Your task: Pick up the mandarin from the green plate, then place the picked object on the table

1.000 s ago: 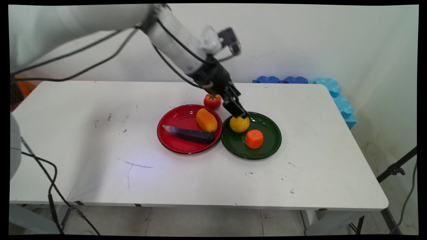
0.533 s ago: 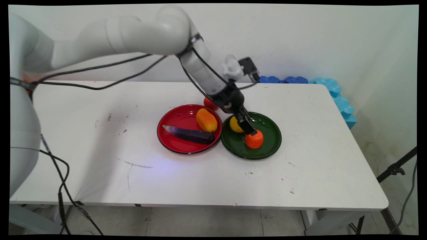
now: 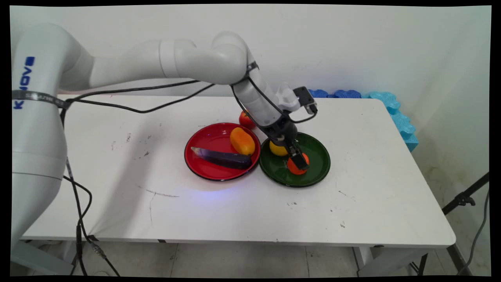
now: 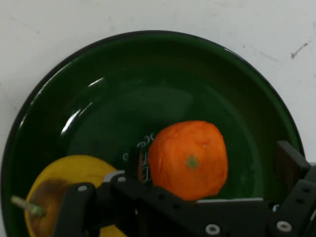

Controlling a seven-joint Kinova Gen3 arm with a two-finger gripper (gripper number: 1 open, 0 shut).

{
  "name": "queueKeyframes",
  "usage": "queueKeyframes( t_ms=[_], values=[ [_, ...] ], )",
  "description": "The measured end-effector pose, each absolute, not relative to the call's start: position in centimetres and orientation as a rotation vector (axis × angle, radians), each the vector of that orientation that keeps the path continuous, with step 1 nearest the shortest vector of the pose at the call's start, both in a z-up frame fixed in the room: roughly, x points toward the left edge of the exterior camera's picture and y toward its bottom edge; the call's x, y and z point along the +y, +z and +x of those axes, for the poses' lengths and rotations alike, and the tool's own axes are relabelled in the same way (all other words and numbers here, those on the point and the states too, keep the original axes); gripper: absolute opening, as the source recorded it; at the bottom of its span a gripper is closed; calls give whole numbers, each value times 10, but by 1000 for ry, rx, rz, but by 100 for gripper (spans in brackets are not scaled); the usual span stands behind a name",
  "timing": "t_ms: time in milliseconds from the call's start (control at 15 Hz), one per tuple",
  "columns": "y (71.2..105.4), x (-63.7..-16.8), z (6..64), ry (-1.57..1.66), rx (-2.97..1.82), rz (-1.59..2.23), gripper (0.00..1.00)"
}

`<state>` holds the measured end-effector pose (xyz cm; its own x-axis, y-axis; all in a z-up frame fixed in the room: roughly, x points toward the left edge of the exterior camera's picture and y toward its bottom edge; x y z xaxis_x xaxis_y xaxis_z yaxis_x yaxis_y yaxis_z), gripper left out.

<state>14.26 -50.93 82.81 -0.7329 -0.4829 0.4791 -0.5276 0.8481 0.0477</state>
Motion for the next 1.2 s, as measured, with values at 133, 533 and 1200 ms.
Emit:
queueKeyframes(
  t_ms=[133, 533, 1200],
  values=[
    [821, -512, 138, 118, -2552, 739, 100],
    [813, -511, 124, 94, -2610, 693, 0],
    [895, -476, 132, 186, -2579, 619, 0]
  ],
)
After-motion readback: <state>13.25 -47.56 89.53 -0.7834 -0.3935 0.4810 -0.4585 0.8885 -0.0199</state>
